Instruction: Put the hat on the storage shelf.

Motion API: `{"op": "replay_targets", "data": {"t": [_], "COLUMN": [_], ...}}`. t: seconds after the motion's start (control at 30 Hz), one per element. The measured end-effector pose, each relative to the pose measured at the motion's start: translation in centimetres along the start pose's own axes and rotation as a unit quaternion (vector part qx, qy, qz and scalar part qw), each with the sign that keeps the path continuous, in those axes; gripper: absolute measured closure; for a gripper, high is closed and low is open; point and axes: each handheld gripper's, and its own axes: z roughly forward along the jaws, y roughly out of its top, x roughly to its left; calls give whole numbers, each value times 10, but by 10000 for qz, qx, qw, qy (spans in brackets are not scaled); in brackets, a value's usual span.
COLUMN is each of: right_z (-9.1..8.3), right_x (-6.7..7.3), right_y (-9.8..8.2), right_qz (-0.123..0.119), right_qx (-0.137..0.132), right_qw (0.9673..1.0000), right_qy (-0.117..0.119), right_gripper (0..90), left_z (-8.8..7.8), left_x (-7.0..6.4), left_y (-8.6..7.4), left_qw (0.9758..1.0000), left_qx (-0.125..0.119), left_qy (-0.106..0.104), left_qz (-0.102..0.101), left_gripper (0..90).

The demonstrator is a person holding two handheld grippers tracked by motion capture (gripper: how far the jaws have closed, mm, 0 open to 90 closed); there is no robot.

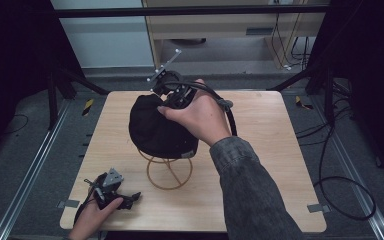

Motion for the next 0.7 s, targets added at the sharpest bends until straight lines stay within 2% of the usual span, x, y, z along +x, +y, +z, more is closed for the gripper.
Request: {"op": "replay_targets", "data": {"t": [0.27, 0.7], "right_z": [16, 29], "right_x": [1, 5], "right_y": [2, 4], "right_qz": [-46, -38], "right_qx": [249, 312], "right_qw": [9997, 9995], "right_qy": [-49, -64], "right_gripper": [755, 718], "left_z": [0, 0], "left_x": [0, 0], "left_y": [0, 0], "left_qw": [10000, 10000], "left_qx": [2, 3], "left_qy": [-2, -4], "left_qz": [2, 6], "left_gripper": [0, 0]}}
